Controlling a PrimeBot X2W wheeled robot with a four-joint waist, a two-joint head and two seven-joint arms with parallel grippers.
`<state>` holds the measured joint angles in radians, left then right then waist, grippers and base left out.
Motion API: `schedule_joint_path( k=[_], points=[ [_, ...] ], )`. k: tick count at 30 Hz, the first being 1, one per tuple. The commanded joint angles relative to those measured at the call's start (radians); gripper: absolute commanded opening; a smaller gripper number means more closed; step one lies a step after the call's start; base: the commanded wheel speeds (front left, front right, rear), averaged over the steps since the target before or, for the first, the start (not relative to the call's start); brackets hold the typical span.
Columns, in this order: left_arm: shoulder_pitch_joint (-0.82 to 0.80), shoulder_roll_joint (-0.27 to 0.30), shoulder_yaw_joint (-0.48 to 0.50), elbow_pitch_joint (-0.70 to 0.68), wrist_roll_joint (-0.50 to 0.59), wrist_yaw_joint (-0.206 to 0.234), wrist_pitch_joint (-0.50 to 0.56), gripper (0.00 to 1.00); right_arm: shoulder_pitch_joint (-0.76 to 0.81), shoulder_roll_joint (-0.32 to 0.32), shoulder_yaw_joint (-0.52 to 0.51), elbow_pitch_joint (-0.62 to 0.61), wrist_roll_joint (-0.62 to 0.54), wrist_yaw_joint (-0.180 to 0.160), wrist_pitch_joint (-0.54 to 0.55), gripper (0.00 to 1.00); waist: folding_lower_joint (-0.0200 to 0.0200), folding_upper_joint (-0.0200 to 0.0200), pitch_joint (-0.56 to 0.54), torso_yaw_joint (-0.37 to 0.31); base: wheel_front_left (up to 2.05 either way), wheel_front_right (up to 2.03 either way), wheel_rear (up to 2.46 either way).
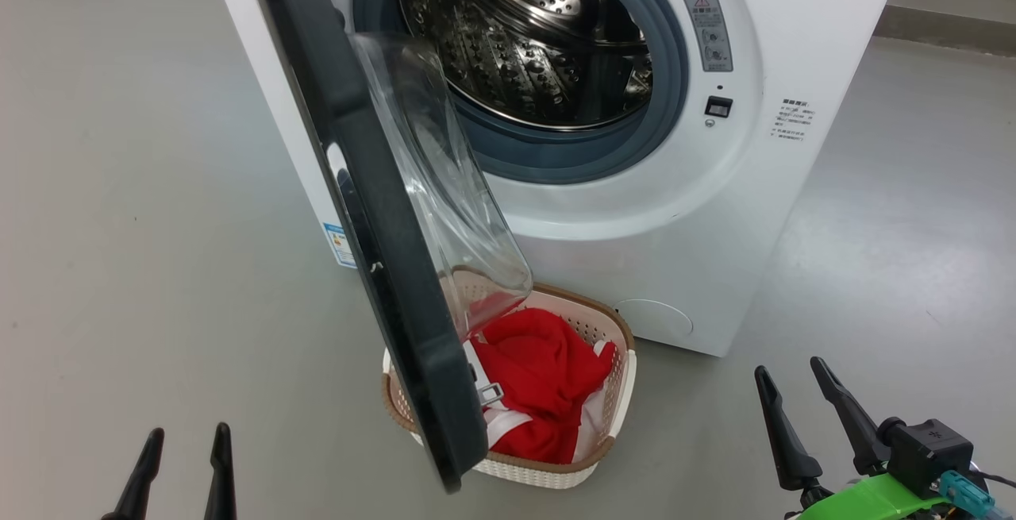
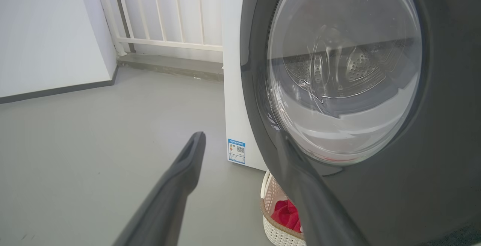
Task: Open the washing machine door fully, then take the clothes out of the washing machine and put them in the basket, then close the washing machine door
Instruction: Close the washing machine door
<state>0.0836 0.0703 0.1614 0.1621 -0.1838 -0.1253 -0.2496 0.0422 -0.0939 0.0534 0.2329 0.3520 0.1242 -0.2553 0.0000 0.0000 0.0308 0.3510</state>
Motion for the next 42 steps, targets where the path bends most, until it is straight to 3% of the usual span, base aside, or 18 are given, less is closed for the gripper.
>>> schedule_joint_path(
  k=[1,17,18,22,23,42],
  points=[
    [-0.016,0.004,0.039,-0.023,0.007,-0.005,-0.012,1.0,0.0,-0.009,0.022,-0.026,-0.003,0.007,-0.006,1.0,0.0,0.0,0.0,0.001,0.0,0.0,0.0],
    [-0.044,0.004,0.017,-0.058,-0.044,-0.005,-0.012,0.99,-0.011,-0.01,0.018,-0.027,-0.004,0.007,-0.006,1.0,0.0,0.0,0.019,0.0,0.0,0.0,0.0],
    [-0.047,0.007,0.013,-0.062,-0.046,-0.005,-0.012,0.9,-0.012,-0.01,0.018,-0.027,-0.004,0.007,-0.006,1.0,0.0,0.0,0.02,-0.001,0.0,0.0,0.0],
    [-0.068,0.025,-0.01,-0.088,-0.052,-0.005,-0.012,0.1,-0.019,-0.01,0.02,-0.027,-0.005,0.007,-0.006,1.0,0.0,0.0,0.029,-0.005,0.0,0.0,0.0],
    [-0.074,0.029,-0.018,-0.095,-0.055,-0.005,-0.012,0.0,-0.02,-0.01,0.02,-0.027,-0.006,0.007,-0.006,1.0,0.0,0.0,0.03,-0.007,0.0,0.0,0.0],
    [-0.21,0.163,-0.258,-0.19,-0.079,-0.005,-0.012,0.0,-0.047,-0.004,0.024,-0.026,-0.001,0.007,-0.006,1.0,0.0,0.0,0.064,-0.098,0.0,0.0,0.0]
  ],
)
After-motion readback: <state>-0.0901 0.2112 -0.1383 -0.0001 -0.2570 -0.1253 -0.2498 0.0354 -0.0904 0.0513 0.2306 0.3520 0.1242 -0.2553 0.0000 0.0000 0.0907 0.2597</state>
